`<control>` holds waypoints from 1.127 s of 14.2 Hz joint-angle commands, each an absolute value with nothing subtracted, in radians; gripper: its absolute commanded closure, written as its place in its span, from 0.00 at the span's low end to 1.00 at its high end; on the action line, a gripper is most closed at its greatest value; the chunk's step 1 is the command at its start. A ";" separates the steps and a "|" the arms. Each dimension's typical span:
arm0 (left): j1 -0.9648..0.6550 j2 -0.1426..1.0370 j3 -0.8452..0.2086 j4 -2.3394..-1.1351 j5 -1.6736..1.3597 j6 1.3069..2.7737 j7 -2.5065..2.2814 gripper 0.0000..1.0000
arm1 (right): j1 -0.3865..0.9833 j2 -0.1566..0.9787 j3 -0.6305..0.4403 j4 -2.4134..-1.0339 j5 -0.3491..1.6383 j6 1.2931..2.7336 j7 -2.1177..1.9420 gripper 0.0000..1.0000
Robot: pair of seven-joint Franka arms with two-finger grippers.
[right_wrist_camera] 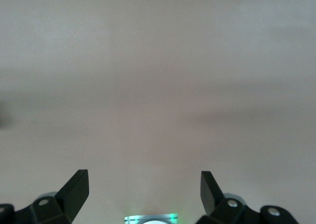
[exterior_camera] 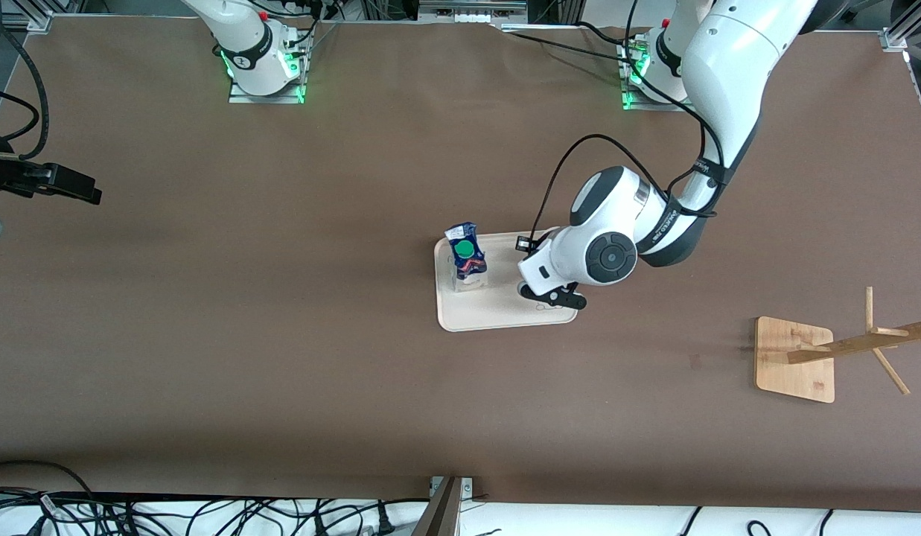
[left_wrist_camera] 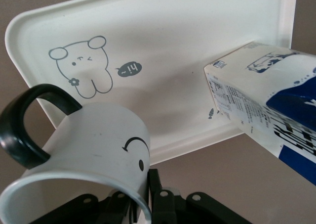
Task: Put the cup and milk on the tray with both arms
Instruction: 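Lower the mug onto the tray beside the carton and release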
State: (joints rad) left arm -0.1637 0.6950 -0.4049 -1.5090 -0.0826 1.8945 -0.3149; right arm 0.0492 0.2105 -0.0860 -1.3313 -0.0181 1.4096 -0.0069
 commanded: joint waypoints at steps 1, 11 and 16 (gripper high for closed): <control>-0.199 0.742 -0.384 -1.439 -0.065 1.867 -0.322 1.00 | 0.032 0.189 -0.080 -1.373 -0.002 1.485 -0.077 0.00; -0.268 0.807 -0.305 -1.374 -0.051 1.888 -0.328 1.00 | -0.086 0.184 -0.028 -1.396 0.075 1.586 -0.040 0.00; -0.273 0.811 -0.302 -1.384 -0.044 1.904 -0.334 1.00 | -0.032 0.192 -0.029 -1.372 -0.018 1.543 -0.037 0.00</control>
State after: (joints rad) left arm -0.2523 0.7975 -0.3111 -1.4111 -0.0719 1.9038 -0.3149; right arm -0.0436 0.2098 -0.0364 -1.3648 0.0129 1.5668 -0.0410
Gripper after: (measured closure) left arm 0.912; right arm 0.000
